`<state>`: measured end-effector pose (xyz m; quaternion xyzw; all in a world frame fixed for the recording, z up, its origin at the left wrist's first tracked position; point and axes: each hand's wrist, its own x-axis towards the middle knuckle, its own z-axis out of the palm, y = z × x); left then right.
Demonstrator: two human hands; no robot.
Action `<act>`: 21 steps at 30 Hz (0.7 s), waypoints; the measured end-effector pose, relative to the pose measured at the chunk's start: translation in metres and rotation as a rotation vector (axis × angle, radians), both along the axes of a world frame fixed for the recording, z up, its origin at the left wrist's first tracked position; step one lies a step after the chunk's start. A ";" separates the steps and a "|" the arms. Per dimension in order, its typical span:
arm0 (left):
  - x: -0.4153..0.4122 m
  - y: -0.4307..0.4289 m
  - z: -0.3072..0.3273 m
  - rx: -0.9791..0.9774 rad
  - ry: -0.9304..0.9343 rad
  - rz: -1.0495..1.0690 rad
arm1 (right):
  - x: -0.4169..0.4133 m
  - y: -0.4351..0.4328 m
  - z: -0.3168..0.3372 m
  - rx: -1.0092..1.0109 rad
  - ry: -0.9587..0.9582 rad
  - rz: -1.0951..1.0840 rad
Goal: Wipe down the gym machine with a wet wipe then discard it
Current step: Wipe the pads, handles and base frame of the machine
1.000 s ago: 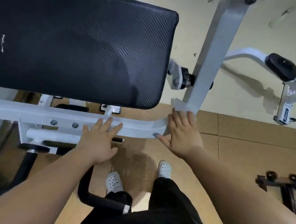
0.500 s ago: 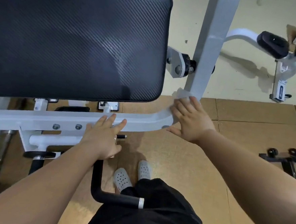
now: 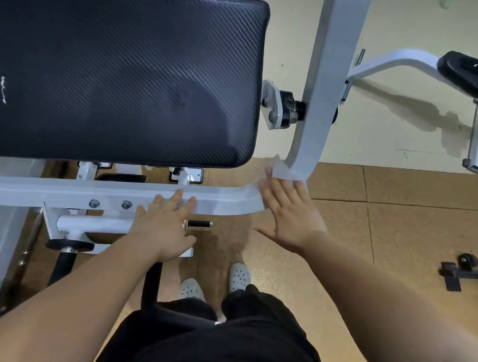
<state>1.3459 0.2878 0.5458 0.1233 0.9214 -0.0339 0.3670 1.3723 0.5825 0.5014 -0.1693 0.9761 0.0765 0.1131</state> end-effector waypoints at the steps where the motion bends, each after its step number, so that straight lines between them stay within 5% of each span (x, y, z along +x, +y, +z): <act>1: -0.001 -0.001 0.000 0.004 -0.002 0.001 | 0.000 0.006 0.001 -0.019 0.028 -0.049; 7: -0.017 -0.013 -0.003 0.071 0.064 -0.066 | 0.006 -0.060 -0.020 -0.228 0.041 -0.432; 15: -0.032 -0.063 -0.013 0.203 0.115 -0.303 | 0.011 -0.097 -0.029 -0.119 -0.006 -0.238; 21: -0.039 -0.094 -0.016 0.364 0.086 -0.263 | 0.004 -0.109 -0.009 -0.064 -0.037 -0.478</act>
